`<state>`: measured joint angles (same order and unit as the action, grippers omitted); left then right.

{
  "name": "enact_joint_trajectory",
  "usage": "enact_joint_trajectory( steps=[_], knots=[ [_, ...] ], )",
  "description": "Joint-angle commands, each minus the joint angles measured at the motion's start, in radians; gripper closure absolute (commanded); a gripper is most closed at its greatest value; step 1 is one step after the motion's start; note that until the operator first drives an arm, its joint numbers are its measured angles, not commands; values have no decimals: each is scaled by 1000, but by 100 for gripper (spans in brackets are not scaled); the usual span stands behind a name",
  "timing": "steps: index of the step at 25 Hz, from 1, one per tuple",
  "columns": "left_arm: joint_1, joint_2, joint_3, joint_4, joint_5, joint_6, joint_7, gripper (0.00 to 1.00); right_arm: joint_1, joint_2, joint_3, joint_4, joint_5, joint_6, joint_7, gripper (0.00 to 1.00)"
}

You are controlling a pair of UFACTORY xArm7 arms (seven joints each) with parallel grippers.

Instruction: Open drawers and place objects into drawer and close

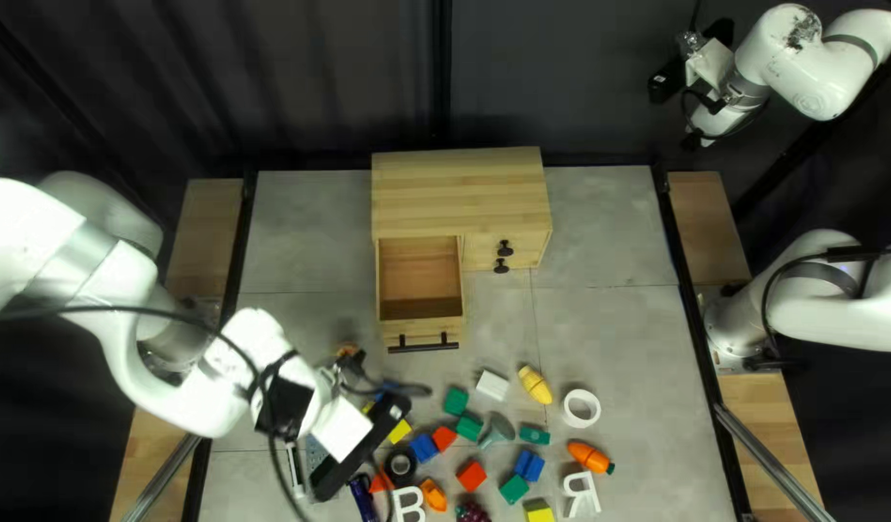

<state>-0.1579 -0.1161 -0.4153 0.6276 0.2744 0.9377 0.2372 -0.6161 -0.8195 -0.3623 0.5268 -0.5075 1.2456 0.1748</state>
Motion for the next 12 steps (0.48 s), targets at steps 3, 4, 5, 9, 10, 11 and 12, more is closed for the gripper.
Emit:
enact_joint_trajectory(
  steps=[3,4,5,9,10,11,12],
  knots=[
    [26,53,32,-13,54,-26,174,0,0,0,0,0,0,0,0,0],
    [31,64,36,-17,71,-35,186,0,0,0,0,0,0,0,0,0],
    [36,84,41,-18,95,-44,194,0,0,0,0,0,0,0,0,0],
    [48,125,53,-25,169,-64,217,0,0,0,0,0,0,0,0,0],
    [52,130,57,-30,189,-70,225,0,0,0,0,0,0,0,0,0],
    [56,131,61,-36,201,-76,230,0,0,0,0,0,0,0,0,0],
    [62,127,67,-50,215,-88,240,0,0,0,0,0,0,0,0,0]
  ],
)
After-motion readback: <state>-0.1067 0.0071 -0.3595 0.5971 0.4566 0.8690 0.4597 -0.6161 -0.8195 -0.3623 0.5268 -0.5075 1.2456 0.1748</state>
